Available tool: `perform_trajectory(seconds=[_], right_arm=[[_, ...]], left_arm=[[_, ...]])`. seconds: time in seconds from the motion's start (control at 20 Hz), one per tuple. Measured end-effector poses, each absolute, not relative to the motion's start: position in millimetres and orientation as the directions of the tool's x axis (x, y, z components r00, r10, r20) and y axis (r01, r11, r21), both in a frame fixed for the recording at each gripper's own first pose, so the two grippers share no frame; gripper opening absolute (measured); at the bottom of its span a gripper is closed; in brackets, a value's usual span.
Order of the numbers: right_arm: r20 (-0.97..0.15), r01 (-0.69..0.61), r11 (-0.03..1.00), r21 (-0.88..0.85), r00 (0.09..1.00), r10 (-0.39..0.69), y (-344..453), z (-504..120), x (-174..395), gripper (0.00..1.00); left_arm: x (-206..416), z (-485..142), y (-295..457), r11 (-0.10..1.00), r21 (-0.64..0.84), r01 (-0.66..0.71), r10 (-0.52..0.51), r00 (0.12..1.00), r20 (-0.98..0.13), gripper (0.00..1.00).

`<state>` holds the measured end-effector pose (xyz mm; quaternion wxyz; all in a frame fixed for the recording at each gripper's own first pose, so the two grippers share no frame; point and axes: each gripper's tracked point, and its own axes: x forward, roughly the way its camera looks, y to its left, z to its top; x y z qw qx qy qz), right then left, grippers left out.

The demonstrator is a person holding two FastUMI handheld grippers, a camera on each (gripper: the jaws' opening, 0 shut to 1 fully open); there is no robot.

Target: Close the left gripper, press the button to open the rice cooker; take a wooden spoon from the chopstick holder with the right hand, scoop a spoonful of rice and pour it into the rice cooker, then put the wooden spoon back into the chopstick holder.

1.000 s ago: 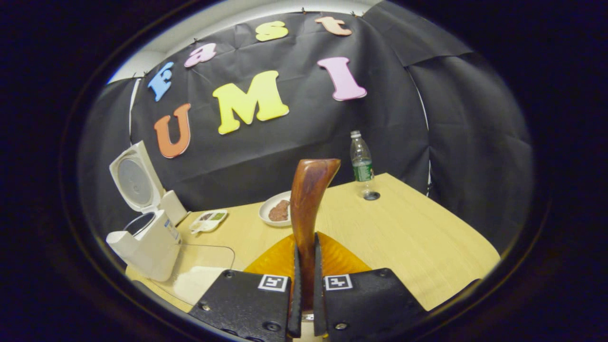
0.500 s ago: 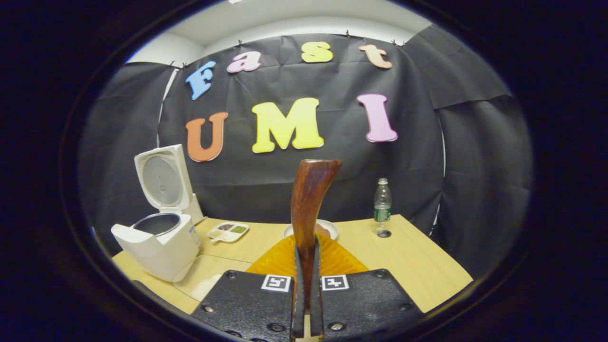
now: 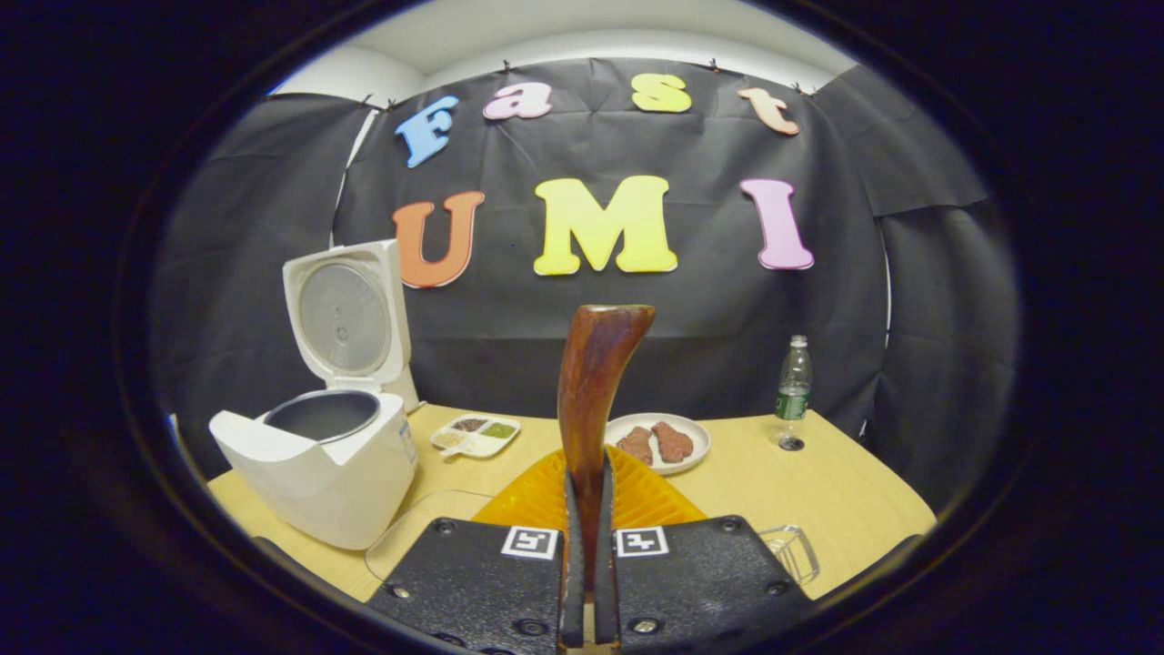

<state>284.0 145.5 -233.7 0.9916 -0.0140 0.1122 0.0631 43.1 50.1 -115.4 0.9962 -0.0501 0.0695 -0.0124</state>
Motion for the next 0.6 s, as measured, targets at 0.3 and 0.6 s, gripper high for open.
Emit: perform_trajectory(seconds=[0.3, 0.6], right_arm=[[-0.299, -0.046, 0.996, -0.076, 0.954, 0.022, 145.1, -284.4, 314.0, 0.1], [-0.371, -0.08, 0.99, -0.114, 0.928, 0.032, 172.6, -308.1, 316.0, 0.1]], left_arm=[[45.7, -123.3, 55.4, 0.993, -0.117, 0.019, -0.037, 0.988, -0.153, 0.95], [49.3, -122.9, 54.1, 0.992, -0.124, 0.036, -0.054, 0.988, -0.148, 0.94]])
